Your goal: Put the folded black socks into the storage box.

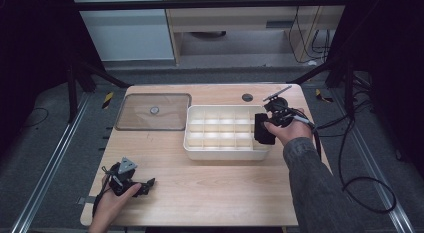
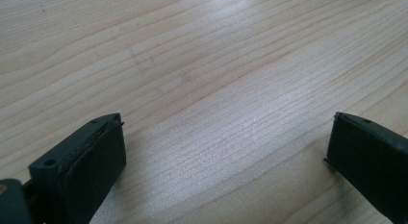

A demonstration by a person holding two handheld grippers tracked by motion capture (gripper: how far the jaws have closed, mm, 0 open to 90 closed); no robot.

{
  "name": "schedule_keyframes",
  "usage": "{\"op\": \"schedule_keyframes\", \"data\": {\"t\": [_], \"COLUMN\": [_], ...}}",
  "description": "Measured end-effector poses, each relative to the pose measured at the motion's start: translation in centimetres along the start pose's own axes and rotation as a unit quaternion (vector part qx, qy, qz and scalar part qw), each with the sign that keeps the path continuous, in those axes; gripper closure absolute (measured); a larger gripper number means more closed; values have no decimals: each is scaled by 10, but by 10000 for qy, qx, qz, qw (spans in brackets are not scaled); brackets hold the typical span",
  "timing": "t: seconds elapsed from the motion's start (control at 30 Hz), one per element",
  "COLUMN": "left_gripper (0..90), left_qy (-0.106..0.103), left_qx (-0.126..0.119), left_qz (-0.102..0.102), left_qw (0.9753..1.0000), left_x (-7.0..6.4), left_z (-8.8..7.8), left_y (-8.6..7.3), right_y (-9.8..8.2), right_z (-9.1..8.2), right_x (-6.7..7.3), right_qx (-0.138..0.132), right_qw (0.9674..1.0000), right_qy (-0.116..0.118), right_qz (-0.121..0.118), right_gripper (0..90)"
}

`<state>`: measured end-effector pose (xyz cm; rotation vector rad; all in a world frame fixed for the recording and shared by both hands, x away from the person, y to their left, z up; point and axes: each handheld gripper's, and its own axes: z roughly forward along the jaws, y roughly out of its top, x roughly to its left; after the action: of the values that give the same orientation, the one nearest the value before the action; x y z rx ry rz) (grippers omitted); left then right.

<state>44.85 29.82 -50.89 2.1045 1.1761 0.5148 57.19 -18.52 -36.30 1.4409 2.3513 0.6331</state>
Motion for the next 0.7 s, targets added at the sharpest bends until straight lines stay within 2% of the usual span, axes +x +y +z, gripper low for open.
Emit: {"op": "schedule_keyframes", "data": {"t": [0.1, 0.2, 0.7], "left_gripper": [0, 0, 0], "left_qy": [0, 1, -4], "left_qx": [0, 0, -1], "left_qz": [3, 4, -10], "left_qw": [10000, 10000, 10000], "left_x": [0, 0, 0], "left_z": [0, 0, 0], "left_y": [0, 0, 0], "right_y": [0, -1, -12], "right_z": [2, 5, 20], "right_x": [3, 5, 8], "right_qx": [39, 55, 263], "right_qw": [10000, 10000, 9996], "right_qy": [-26, 34, 40], "right_qz": [-82, -43, -70], "right_gripper": [674, 674, 674]}}
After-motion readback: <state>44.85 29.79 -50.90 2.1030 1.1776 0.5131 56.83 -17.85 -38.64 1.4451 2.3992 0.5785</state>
